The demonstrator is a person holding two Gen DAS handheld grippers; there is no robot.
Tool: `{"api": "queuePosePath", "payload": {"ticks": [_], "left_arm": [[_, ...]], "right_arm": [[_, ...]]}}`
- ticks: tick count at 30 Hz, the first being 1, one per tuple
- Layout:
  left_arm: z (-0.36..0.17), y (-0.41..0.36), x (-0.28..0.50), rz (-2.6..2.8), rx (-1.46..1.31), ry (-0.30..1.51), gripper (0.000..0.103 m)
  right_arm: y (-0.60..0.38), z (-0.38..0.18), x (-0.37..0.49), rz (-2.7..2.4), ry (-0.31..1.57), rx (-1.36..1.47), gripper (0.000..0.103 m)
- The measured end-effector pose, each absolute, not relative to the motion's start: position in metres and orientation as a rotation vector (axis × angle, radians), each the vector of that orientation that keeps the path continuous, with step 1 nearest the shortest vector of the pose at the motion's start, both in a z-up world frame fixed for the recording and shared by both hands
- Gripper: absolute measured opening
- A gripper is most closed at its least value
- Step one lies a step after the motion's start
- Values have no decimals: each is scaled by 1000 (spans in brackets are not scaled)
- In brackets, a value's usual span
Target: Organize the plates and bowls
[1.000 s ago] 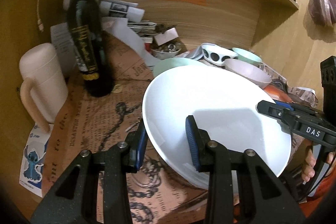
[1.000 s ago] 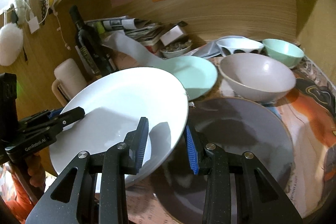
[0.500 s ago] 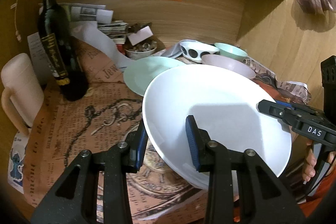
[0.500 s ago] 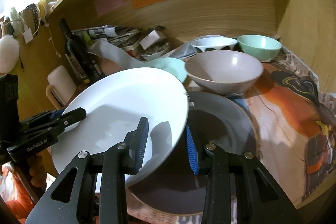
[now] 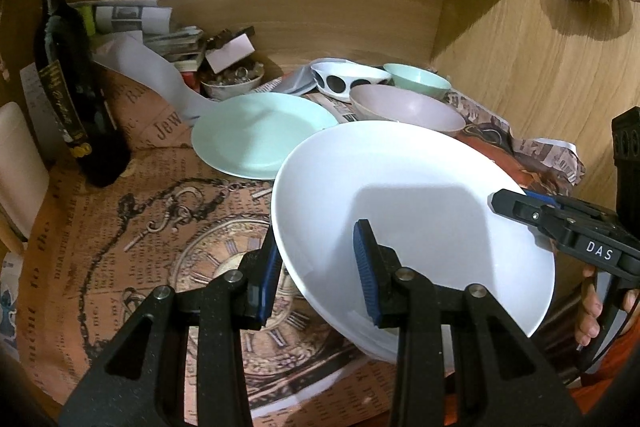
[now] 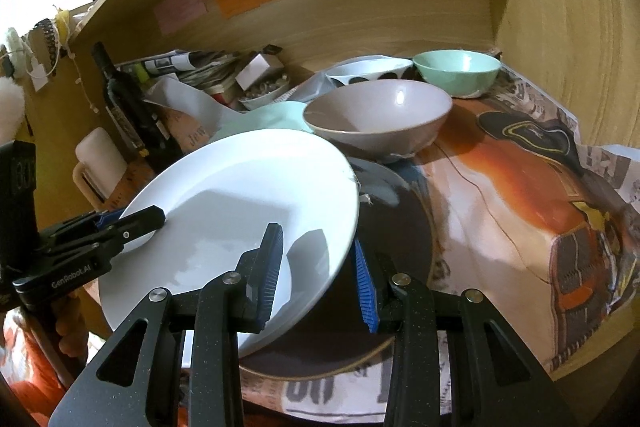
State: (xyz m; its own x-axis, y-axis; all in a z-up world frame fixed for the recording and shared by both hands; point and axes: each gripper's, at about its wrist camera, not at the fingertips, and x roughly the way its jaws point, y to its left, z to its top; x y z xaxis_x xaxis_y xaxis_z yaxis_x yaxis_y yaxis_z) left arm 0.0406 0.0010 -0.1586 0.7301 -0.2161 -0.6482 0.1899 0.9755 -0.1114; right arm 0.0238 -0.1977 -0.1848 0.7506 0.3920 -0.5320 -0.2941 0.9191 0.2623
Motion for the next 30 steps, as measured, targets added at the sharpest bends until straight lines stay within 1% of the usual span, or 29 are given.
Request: {"api": "queuePosePath", "payload": {"ticks": [14,30], "left_arm": [[-176,-18,52,-254,-12,786,36],[-193,-25,72,-273,-5,833,37]], "right_arm": [[-212,-203,27,339,669,198,31],[-220,-207,35,321,681,213,31]]}}
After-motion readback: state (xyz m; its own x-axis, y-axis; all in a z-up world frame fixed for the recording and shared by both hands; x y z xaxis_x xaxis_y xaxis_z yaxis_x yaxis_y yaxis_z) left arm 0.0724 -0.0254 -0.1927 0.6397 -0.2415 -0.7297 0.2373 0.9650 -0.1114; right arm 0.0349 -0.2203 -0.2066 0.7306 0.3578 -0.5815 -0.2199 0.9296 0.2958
